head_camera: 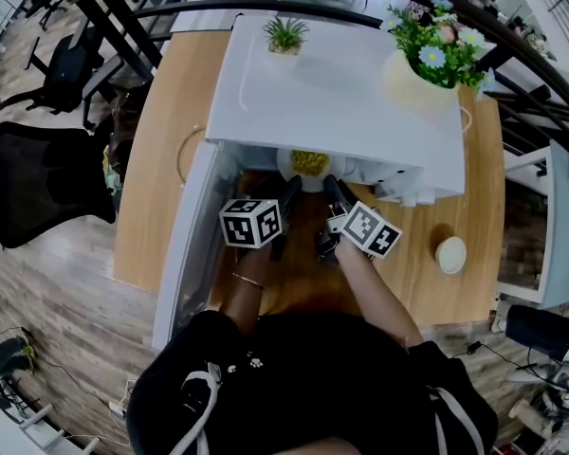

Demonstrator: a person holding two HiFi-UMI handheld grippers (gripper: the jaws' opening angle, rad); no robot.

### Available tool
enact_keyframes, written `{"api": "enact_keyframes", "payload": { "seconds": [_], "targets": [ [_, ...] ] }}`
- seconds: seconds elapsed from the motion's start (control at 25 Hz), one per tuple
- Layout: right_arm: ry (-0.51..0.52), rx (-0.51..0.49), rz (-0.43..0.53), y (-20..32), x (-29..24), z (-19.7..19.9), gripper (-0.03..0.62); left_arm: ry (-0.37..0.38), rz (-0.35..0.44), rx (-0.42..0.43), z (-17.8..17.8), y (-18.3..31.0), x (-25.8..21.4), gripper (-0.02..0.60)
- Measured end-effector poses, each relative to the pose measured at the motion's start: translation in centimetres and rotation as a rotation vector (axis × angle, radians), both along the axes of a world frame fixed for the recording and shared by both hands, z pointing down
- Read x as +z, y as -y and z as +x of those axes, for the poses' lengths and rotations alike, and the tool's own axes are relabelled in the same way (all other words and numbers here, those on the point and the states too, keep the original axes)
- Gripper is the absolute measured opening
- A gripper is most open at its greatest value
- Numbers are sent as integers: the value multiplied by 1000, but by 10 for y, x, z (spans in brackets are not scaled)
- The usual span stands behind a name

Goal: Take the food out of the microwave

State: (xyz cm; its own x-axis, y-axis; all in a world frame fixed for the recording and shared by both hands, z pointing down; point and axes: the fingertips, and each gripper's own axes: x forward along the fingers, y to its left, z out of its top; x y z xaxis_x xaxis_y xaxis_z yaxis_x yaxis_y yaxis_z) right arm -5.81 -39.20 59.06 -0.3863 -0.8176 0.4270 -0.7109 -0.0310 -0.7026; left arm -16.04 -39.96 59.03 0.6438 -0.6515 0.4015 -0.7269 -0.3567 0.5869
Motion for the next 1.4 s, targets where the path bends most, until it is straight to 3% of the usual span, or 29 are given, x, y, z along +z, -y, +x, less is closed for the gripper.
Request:
{"api": "enact_keyframes", "payload": {
  "seconds": [0.08, 0.36, 1.4],
  "targets": [
    [61, 19, 0, 1, -1, 0, 81, -13, -4, -6, 1, 0, -1, 157],
    [160, 73, 10, -11, -9, 5, 51, -21, 8, -13, 4, -12, -8, 137],
    [185, -36, 126, -91, -81, 15, 48, -73, 129, 5, 13, -92, -77, 132]
  ]
}}
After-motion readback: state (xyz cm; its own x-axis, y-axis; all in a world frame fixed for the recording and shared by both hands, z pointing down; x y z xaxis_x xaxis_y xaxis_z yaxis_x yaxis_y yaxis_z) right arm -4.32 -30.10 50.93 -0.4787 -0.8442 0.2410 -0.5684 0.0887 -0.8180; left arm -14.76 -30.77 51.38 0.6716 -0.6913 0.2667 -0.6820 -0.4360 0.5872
